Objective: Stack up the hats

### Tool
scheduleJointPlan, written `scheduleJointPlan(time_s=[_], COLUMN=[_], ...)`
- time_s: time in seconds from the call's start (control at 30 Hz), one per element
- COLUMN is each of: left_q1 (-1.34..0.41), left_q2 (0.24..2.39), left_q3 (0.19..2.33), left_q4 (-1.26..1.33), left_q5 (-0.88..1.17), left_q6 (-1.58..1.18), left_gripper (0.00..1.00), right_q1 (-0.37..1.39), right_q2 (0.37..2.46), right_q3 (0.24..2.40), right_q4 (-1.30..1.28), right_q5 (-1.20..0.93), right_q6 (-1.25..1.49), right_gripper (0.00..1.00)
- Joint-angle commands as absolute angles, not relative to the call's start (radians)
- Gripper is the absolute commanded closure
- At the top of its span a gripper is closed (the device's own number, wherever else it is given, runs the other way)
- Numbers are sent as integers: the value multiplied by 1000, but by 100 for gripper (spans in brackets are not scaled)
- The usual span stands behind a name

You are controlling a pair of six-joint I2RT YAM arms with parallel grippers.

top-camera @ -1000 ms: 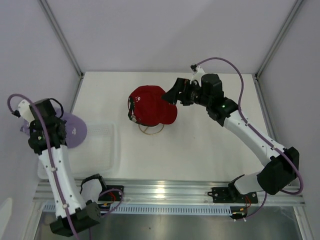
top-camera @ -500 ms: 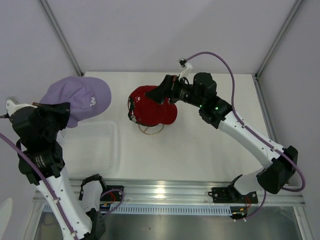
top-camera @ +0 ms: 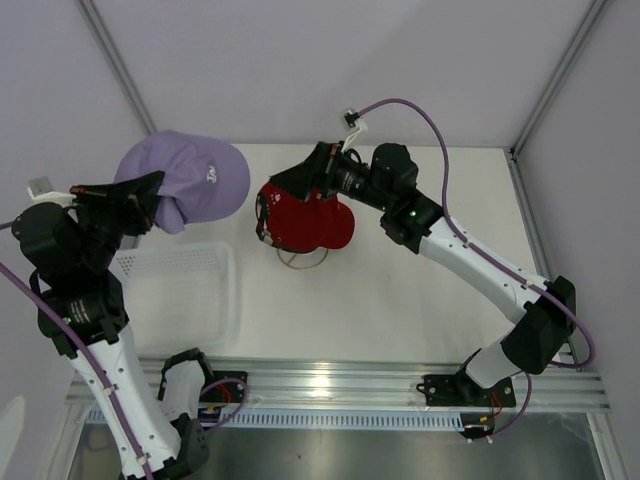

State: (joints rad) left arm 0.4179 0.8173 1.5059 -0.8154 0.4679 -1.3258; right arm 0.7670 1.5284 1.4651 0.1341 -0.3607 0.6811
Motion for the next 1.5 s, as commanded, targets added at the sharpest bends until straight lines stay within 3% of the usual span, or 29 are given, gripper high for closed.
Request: scheduleJointPlan(time_s=[0.0,0.47,0.77,1.0,1.03,1.13,1.17,1.2,1.23,1.47], left_q1=[391,324,307,307,305,307,304,304,304,221], left_q2=[815,796,795,792,792,792,792,793,795,873], left_q3=[1474,1454,1422,1371,1362,1350,1348,1350,1351,1471], left_q4=[-644,-586,-563,-534,-531,-517,-518,-517,-517,-581], left_q5=[600,630,641,643,641,640,640,634,629,523], left_q6=[-1465,-1526,-1534,-1542,-1539,-1528,-1523,-1517,-1505,-1278], left_gripper=[99,99,99,99,99,99,99,99,99,99], right_q1=[781,785,795,844,847,842,839,828,821,675], right_q2=[1526,1678,1741,1760,1756,1734,1724,1714,1686,1504], right_q3=[1448,1448,1397,1425,1424,1427,1427,1427,1427,1436], right_q4=[320,511,832,870,862,797,776,755,733,407], right_q5=[-368,-403,-443,-495,-499,-508,-506,-506,-505,-479], right_q6=[739,871,1161,1252,1249,1224,1218,1198,1186,1046], right_gripper=[1,0,0,4,8,55,82,94,100,100])
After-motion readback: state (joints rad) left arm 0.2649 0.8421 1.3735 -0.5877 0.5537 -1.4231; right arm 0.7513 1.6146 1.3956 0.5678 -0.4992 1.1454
